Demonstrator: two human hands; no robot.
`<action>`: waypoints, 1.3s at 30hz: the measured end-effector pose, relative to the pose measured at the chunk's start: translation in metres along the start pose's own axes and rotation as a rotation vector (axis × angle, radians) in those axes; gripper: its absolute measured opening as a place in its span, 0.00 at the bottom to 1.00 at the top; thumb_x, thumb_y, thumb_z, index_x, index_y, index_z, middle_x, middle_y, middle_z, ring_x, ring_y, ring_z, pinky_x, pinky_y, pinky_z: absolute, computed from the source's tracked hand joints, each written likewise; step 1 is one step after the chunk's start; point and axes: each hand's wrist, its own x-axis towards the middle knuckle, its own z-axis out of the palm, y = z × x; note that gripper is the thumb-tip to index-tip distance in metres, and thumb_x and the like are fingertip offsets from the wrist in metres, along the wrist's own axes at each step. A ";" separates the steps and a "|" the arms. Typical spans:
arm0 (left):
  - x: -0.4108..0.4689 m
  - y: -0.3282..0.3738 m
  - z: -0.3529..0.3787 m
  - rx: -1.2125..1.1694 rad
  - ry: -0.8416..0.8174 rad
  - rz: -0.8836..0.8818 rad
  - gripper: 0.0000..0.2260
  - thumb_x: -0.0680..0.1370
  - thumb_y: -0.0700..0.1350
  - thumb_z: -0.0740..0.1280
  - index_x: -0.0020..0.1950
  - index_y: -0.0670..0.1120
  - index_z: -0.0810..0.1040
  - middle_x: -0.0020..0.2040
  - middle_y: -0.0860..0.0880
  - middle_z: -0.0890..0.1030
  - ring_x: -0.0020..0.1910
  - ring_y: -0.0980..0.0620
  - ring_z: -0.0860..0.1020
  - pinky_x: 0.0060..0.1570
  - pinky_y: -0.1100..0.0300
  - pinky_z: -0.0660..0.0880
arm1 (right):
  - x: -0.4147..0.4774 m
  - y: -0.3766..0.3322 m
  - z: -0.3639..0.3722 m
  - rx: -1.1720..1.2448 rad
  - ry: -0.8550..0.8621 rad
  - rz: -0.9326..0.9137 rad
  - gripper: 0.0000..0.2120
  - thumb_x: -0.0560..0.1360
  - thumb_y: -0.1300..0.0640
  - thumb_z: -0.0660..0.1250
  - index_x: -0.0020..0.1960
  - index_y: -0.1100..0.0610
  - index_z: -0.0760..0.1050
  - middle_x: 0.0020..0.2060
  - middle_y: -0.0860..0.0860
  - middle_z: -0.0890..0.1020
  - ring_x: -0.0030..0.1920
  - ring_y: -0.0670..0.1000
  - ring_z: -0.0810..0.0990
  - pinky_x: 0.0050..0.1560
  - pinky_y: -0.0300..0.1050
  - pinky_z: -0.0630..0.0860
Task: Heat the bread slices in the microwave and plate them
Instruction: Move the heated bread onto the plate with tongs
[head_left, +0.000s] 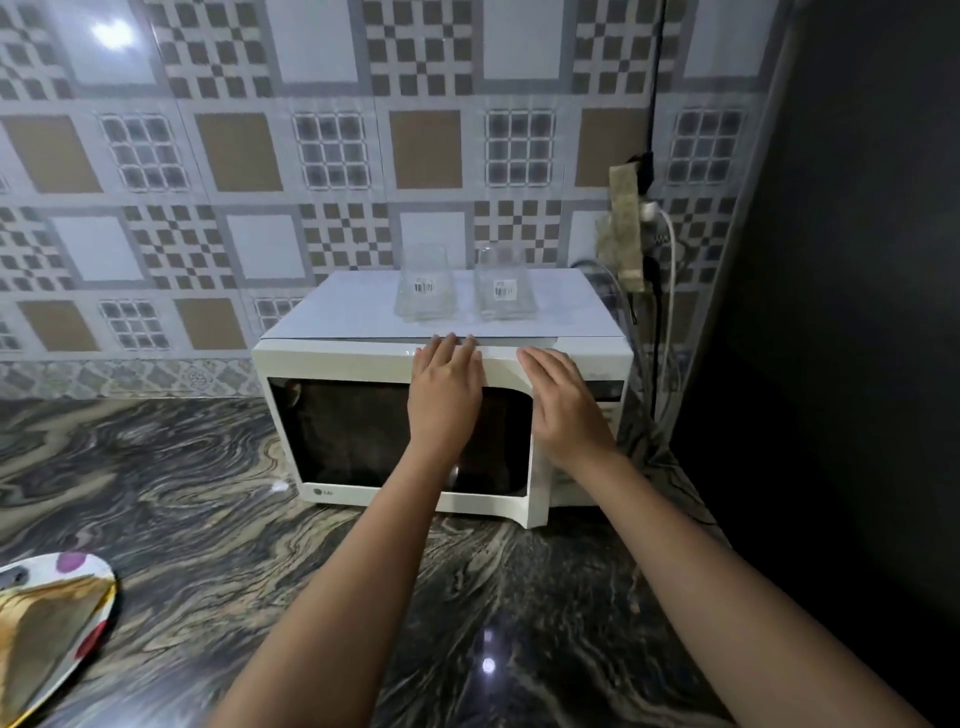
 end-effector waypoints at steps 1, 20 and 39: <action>0.001 -0.001 0.002 0.012 -0.004 -0.002 0.25 0.80 0.52 0.46 0.66 0.43 0.74 0.65 0.43 0.75 0.69 0.43 0.68 0.71 0.52 0.58 | 0.001 0.002 0.000 0.009 -0.007 -0.006 0.22 0.72 0.70 0.57 0.66 0.68 0.70 0.61 0.61 0.76 0.63 0.60 0.73 0.68 0.51 0.68; -0.072 0.049 0.046 -0.554 -0.302 -0.250 0.07 0.80 0.48 0.60 0.51 0.45 0.74 0.43 0.50 0.73 0.41 0.53 0.72 0.42 0.62 0.66 | 0.023 0.053 -0.040 -0.307 -0.387 0.072 0.44 0.74 0.31 0.50 0.77 0.60 0.45 0.77 0.54 0.49 0.77 0.51 0.47 0.75 0.47 0.42; -0.052 0.064 0.082 -0.506 -0.238 -0.372 0.09 0.81 0.43 0.53 0.41 0.44 0.63 0.34 0.51 0.66 0.31 0.52 0.65 0.32 0.55 0.59 | 0.028 0.062 -0.012 -0.231 -0.119 0.097 0.44 0.71 0.29 0.39 0.61 0.63 0.73 0.59 0.59 0.77 0.59 0.60 0.76 0.58 0.47 0.57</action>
